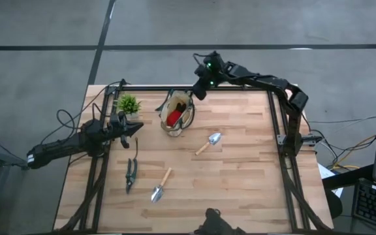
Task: Pick & Place Garden tools in Gardening bag
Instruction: Put the right green shear scissor into the green gardening bag, then put the green shear scissor into the green gardening bag
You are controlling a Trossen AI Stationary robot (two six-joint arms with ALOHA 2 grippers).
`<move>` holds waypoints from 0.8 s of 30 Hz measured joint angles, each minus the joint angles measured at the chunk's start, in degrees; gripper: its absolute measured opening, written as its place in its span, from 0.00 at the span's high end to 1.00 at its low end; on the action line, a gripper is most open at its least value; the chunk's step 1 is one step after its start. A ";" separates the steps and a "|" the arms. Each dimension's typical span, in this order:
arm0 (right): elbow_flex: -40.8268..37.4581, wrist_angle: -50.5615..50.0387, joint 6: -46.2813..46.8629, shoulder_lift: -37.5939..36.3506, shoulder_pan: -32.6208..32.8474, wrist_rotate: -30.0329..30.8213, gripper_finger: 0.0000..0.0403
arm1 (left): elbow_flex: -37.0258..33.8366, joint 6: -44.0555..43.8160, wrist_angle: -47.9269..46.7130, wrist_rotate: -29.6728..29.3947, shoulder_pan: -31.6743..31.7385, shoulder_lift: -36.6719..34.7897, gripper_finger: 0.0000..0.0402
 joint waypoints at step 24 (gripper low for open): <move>10.06 -0.29 3.14 -4.38 5.95 -1.16 0.98 | 0.00 -0.02 0.00 0.01 0.00 0.01 0.99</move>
